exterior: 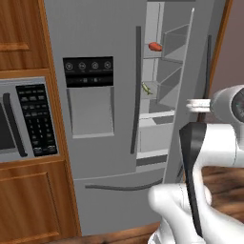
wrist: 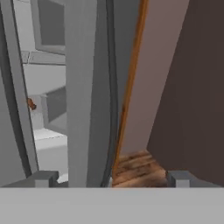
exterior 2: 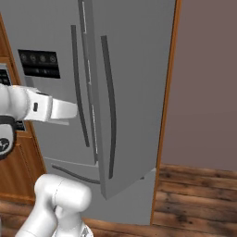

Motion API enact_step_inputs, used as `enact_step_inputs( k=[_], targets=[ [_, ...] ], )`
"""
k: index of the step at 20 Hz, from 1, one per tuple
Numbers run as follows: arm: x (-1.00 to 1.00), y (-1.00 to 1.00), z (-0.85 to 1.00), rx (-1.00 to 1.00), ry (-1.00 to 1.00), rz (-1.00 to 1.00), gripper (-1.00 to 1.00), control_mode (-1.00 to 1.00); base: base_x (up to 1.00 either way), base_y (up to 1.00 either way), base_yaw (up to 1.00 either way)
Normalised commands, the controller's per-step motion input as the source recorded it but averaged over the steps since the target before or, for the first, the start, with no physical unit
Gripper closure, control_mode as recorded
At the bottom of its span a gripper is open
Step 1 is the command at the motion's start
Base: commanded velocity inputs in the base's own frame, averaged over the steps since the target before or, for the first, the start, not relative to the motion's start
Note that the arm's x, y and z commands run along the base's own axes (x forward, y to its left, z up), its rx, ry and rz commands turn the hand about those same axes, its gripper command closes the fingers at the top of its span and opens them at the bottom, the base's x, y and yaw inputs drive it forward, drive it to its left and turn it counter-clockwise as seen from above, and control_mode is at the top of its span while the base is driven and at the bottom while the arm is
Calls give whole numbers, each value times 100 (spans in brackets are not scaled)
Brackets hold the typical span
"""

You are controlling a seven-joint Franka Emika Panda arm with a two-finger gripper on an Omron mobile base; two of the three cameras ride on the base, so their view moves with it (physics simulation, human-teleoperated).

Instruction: Gather the sweet potato and mushroom from the fridge and place them on a tray on the dining counter. Then gather the chicken drumstick and fish from the fridge and place them on the other tray.

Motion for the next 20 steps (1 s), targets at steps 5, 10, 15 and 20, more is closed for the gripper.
enact_step_inputs(
  k=[5,10,15,20],
  targets=[
    [10,93,31,-23,4,4,-100,-100,0,0,0],
    [72,31,6,-12,28,4,-100,-100,0,0,0],
    [70,1,-1,-10,23,1,-100,-100,0,0,0],
    [69,2,-6,-13,18,1,-100,-100,0,0,0]
  ],
)
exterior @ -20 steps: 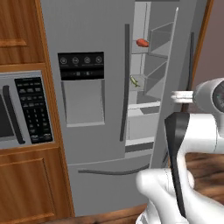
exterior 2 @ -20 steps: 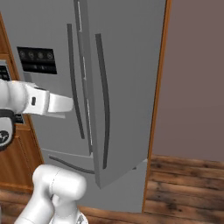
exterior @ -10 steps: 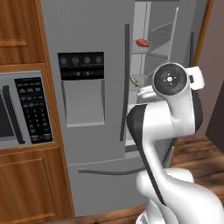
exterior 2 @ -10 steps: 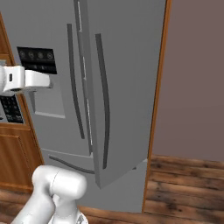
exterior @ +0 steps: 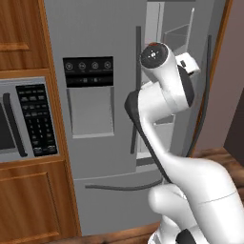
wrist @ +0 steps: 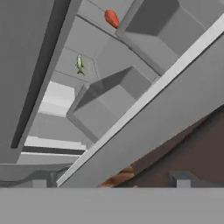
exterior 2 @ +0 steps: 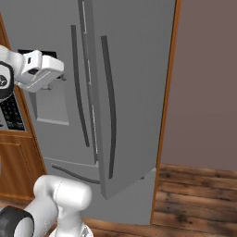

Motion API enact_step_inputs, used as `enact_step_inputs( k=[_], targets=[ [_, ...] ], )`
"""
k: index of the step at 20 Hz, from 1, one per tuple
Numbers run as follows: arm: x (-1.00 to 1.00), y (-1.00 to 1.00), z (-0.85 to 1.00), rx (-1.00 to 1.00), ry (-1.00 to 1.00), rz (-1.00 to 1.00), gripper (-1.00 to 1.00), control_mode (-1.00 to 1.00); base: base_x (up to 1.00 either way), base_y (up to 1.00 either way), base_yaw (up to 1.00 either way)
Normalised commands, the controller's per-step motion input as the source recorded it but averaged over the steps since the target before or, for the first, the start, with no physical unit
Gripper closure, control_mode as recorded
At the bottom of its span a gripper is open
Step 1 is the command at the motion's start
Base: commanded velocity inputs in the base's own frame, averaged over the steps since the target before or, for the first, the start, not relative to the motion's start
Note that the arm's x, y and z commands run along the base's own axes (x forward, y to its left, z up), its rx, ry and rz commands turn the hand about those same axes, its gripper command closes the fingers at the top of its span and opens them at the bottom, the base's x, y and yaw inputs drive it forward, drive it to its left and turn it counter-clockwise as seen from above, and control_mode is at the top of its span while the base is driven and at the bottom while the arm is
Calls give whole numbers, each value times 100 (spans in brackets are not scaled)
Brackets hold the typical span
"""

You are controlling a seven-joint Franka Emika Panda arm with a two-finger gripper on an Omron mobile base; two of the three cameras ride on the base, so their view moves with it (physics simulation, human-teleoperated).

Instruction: Gather the sweet potato and mushroom from the fridge and place them on a tray on the dining counter. Then gather the chicken drumstick and fish from the fridge and place them on the other tray.

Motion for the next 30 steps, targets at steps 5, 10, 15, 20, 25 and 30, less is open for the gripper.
enact_step_inputs(
  k=[5,10,15,20,25,30],
  targets=[
    [56,-1,-16,-8,12,4,-100,-100,0,0,0],
    [47,-20,-21,-1,8,10,-100,-100,0,0,0],
    [27,-38,-17,0,10,4,-100,-100,0,0,0],
    [-10,-45,-10,0,10,0,-100,-100,0,0,0],
    [-37,-39,-4,0,7,-1,-100,-100,0,0,0],
    [-6,-42,-3,-1,8,-4,-100,-100,0,0,0]
  ],
)
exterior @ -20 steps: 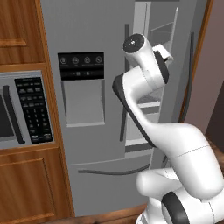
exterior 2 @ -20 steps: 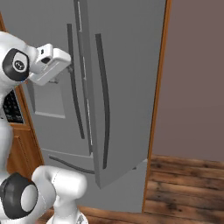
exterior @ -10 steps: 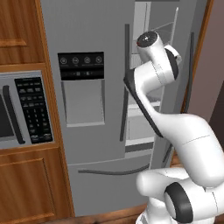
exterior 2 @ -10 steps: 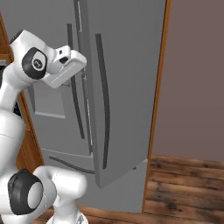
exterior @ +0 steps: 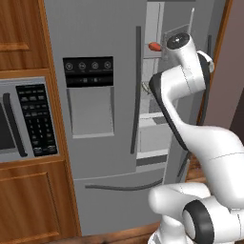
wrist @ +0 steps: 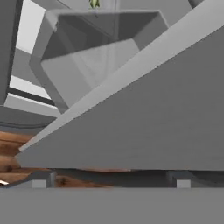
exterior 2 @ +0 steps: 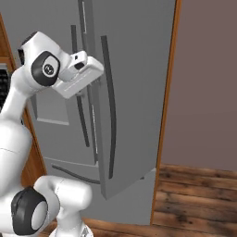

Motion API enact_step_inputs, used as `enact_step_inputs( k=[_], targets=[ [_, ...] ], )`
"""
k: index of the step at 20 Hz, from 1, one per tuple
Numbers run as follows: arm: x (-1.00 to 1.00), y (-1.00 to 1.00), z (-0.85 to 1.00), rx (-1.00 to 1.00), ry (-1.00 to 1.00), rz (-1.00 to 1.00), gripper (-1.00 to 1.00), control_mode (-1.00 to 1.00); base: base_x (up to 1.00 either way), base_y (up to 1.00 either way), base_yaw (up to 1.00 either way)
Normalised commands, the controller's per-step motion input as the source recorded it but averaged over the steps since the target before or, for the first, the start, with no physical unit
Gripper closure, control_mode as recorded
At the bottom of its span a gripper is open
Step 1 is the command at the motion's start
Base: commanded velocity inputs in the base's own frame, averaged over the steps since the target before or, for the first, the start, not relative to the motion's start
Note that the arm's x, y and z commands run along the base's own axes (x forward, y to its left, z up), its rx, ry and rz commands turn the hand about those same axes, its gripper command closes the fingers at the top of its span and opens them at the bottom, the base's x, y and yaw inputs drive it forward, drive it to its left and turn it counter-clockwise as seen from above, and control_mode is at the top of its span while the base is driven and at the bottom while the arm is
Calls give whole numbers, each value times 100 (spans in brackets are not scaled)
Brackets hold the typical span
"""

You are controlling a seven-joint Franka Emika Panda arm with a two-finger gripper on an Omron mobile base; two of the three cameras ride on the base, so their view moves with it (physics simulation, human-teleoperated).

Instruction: Gather the sweet potato and mushroom from the fridge and place them on a tray on the dining counter. Then gather the chicken drumstick and fish from the fridge and place them on the other tray.

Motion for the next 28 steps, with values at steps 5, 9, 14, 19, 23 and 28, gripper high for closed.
enact_step_inputs(
  k=[5,9,14,19,23,28],
  targets=[
    [25,53,0,-9,5,5,-100,-100,0,0,0],
    [15,100,0,-22,6,9,-100,-100,0,0,0],
    [44,29,0,-9,11,7,-100,-100,0,0,0],
    [40,-35,0,0,7,14,-100,-100,0,0,0],
    [19,-53,0,0,0,15,-100,-100,0,0,0],
    [-11,-53,0,0,0,7,-100,-100,0,0,0]
  ],
)
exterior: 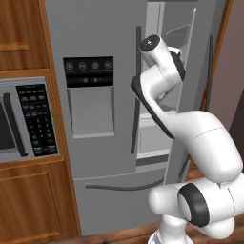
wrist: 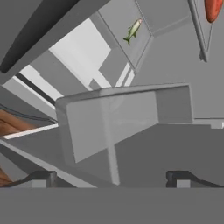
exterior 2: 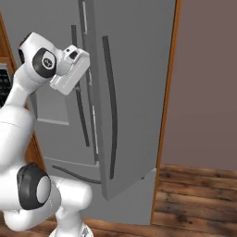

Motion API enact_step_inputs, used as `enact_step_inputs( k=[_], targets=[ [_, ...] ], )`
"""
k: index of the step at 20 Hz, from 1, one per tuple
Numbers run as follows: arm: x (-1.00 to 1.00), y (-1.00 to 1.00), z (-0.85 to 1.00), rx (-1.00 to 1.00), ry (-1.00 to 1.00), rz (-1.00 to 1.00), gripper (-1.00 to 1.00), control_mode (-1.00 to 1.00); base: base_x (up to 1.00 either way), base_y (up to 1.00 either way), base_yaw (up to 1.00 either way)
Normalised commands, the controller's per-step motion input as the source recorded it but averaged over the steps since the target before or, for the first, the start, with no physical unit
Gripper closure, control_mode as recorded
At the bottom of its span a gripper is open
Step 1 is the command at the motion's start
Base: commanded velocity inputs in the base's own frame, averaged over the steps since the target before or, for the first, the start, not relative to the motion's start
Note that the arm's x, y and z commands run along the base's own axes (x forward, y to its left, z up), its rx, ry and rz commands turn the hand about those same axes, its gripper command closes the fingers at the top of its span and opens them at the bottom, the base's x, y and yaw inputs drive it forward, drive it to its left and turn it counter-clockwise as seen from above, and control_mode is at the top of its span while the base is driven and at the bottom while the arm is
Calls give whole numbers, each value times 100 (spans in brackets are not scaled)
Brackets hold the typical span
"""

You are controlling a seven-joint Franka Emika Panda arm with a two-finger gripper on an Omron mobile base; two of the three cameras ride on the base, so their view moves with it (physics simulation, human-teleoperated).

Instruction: Gather the sweet potato and mushroom from the fridge and place them on a tray on the dining counter. Then gather the chicken drumstick and fish from the fridge and place them on the other tray.

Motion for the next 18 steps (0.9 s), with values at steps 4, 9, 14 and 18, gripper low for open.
enact_step_inputs(
  k=[4,9,14,18],
  targets=[
    [-56,-40,0,-2,0,0,-100,-100,0,0,0],
    [-24,-63,0,0,8,-5,-100,-100,0,0,0],
    [-9,-79,2,0,17,-10,-100,-100,0,0,0],
    [0,-89,15,0,22,-13,-100,-100,0,0,0]
  ],
)
